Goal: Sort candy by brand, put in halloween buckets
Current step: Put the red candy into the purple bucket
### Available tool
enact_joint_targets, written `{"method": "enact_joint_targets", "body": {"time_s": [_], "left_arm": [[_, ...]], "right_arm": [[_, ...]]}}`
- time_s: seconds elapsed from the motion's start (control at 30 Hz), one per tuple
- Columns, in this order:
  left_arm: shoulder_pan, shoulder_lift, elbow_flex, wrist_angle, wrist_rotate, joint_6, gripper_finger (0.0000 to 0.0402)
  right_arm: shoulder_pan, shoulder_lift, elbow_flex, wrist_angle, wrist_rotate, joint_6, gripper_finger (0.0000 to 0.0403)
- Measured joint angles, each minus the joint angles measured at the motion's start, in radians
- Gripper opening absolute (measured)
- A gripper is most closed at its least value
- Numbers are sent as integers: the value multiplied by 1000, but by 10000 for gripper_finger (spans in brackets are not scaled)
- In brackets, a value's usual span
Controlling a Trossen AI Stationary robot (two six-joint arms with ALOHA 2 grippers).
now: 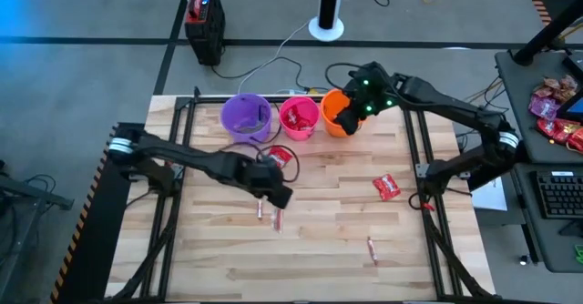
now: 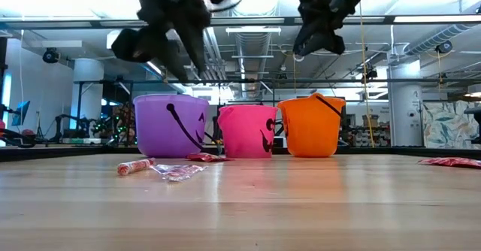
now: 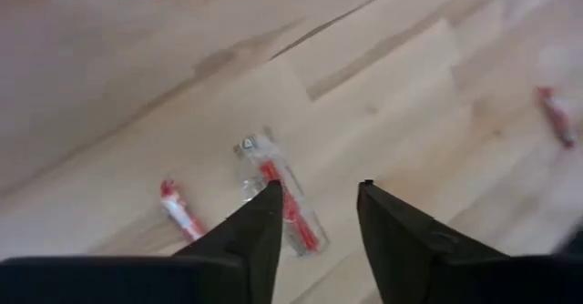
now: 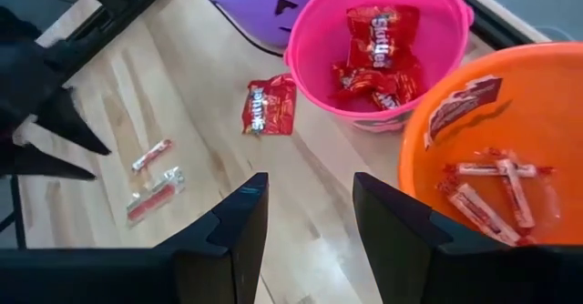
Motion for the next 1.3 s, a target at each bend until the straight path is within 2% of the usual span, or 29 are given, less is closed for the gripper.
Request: {"method": "enact_joint_targets", "body": {"time_s": [0.1,0.3,0.43,0.57,0.73,1.1,1.3], "left_arm": [[-11,104,69,-56,1,-41,157],[-15,316,222,-143,26,-17,207],[-17,426,330,-310,30,-26,216],[-17,496,386,-303,53,11,217],[-17,550,408,-314,62,-2,217],[-24,570,401,-335,71,-15,216],[-24,588,402,-311,79,27,178]], "right_arm": [[0,-37,0,-30,0,-22,157],[0,-121,0,-45,0,-38,156],[0,-173,0,-45,1,-39,157],[0,-207,0,-45,8,-48,157],[0,-234,-1,-65,25,-55,155],[0,-225,-8,-104,26,-81,156],[0,-219,-9,-106,26,-84,156]]}}
